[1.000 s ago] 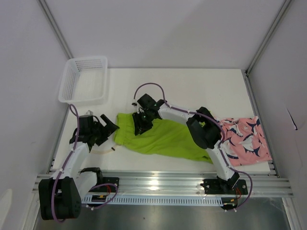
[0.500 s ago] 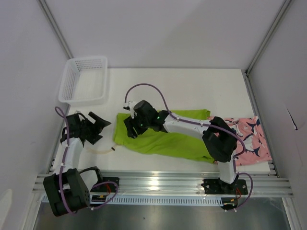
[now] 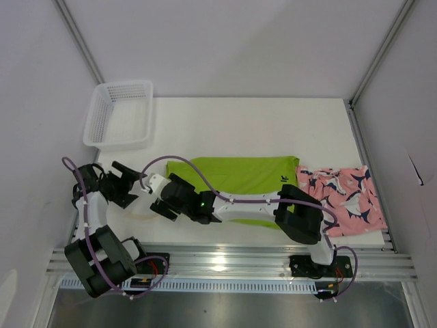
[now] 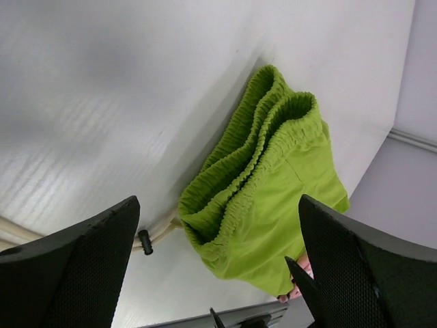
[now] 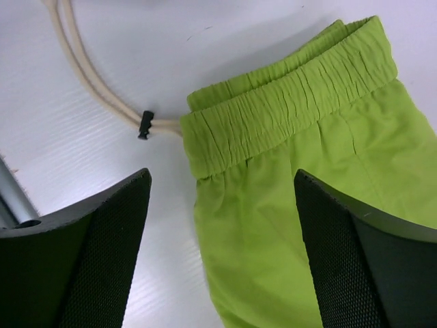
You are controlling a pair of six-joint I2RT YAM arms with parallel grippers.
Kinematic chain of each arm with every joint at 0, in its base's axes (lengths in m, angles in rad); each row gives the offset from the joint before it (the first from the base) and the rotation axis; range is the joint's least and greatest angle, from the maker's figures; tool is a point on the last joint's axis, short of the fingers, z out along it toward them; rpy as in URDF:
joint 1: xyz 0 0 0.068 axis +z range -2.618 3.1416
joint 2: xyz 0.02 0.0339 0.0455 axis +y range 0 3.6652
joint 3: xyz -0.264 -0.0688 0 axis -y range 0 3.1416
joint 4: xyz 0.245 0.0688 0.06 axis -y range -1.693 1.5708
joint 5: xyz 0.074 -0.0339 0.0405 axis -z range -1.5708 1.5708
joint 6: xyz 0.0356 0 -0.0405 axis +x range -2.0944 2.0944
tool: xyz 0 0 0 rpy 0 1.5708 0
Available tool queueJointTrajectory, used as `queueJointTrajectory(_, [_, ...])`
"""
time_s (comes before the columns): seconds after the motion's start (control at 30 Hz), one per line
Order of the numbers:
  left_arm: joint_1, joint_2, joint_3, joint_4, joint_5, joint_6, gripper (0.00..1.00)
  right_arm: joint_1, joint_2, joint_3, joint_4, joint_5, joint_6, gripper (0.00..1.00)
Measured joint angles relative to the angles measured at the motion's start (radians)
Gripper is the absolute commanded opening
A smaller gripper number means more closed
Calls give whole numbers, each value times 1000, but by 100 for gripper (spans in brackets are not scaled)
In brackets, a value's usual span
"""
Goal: Fold and stack the shorts
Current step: Fold the shorts
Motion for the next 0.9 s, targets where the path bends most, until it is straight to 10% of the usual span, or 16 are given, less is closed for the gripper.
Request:
queueJointTrajectory(0.5, [74, 101, 39, -44, 86, 82, 99, 37, 238, 120, 8, 193, -127, 80])
queueJointTrajectory(0.77, [75, 118, 39, -44, 93, 82, 99, 71, 293, 128, 66, 329, -193, 47])
queueJointTrajectory(0.9, [76, 116, 39, -39, 93, 79, 99, 79, 301, 112, 92, 358, -213, 4])
